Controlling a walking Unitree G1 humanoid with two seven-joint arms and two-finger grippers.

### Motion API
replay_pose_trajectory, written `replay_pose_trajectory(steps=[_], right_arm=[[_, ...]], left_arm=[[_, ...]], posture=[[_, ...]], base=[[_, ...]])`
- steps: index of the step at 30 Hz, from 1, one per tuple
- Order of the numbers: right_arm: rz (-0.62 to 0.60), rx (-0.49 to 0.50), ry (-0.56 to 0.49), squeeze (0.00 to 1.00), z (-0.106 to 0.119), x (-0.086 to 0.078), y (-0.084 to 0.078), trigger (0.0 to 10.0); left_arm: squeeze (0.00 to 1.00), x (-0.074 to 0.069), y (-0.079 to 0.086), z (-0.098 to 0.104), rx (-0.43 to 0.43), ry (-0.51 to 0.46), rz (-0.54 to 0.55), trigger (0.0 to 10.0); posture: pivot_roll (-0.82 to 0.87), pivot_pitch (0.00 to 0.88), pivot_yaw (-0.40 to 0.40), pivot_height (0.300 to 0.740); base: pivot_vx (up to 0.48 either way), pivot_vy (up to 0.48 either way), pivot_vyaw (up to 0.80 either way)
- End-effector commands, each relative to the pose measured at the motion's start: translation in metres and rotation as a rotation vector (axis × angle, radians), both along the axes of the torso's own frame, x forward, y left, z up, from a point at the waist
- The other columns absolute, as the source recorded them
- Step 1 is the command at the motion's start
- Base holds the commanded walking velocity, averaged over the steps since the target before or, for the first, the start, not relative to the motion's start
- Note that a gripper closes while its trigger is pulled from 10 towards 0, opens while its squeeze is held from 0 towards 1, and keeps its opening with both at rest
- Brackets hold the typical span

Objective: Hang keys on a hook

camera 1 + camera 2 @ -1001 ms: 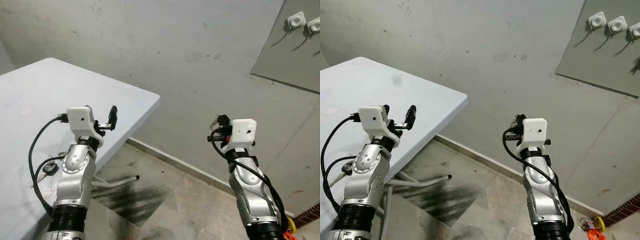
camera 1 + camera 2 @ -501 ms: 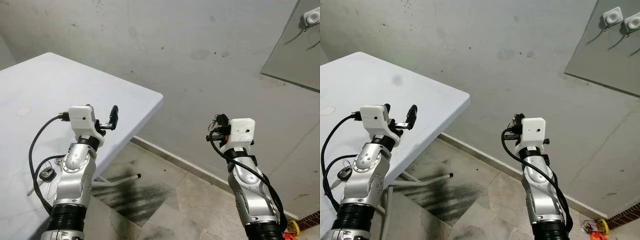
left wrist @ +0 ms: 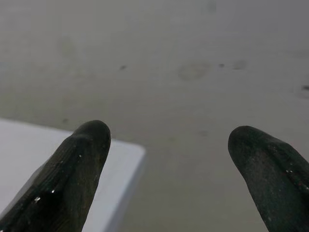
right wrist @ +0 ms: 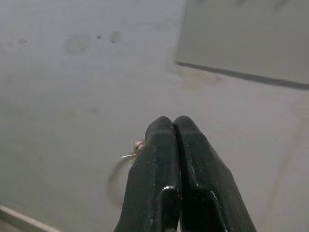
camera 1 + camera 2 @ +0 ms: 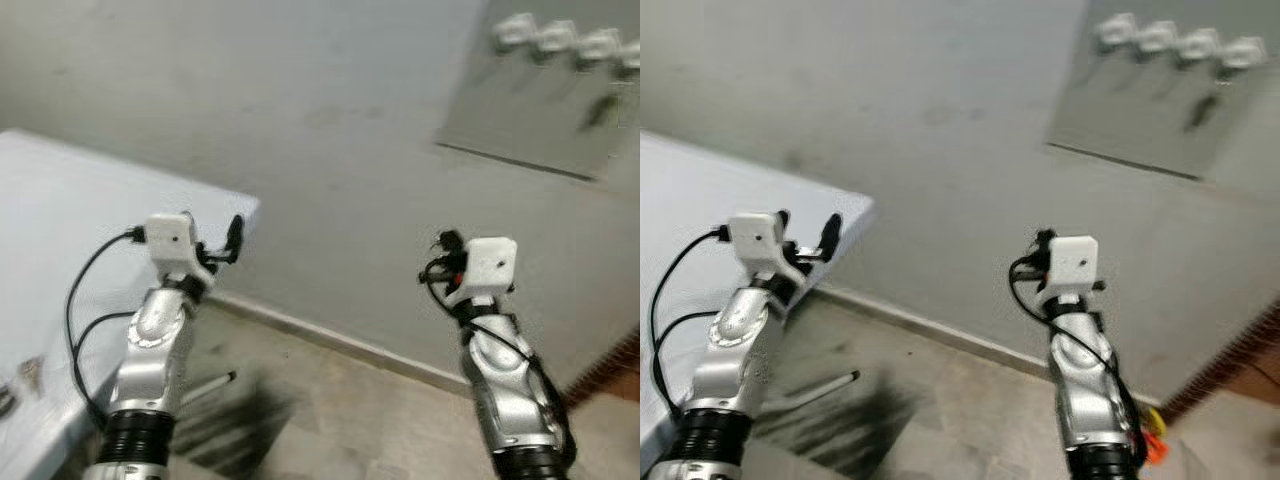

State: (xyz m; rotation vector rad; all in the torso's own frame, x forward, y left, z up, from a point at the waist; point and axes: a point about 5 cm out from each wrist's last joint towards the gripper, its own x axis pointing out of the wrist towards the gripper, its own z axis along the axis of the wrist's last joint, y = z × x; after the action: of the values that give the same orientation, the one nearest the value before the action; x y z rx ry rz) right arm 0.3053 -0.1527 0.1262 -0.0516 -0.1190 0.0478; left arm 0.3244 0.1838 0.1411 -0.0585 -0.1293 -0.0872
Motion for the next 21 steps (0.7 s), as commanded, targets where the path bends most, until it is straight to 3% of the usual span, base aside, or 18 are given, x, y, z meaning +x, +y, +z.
replay_pose_trajectory(steps=[1, 12, 21], right_arm=[[-0.016, -0.005, -0.015, 0.0, 0.005, 0.001, -0.005, 10.0], [-0.085, 0.003, -0.01, 0.0, 0.001, -0.006, -0.013, 10.0], [-0.215, 0.125, 0.099, 0.0, -0.011, -0.011, -0.026, 10.0]], left_arm=[[0.0, 0.002, -0.005, 0.003, 0.003, -0.005, -0.01, 10.0], [0.0, 0.006, -0.012, 0.002, 0.007, 0.016, -0.046, 10.0], [0.0, 0.008, -0.022, -0.002, -0.018, 0.056, -0.073, 10.0]], posture=[[-0.04, 0.0, 0.009, 0.74], [-0.06, 0.0, 0.04, 0.74], [-0.1, 0.0, 0.056, 0.74]], base=[[0.0, 0.0, -0.78], [0.0, 0.0, -0.78], [0.0, 0.0, 0.0]])
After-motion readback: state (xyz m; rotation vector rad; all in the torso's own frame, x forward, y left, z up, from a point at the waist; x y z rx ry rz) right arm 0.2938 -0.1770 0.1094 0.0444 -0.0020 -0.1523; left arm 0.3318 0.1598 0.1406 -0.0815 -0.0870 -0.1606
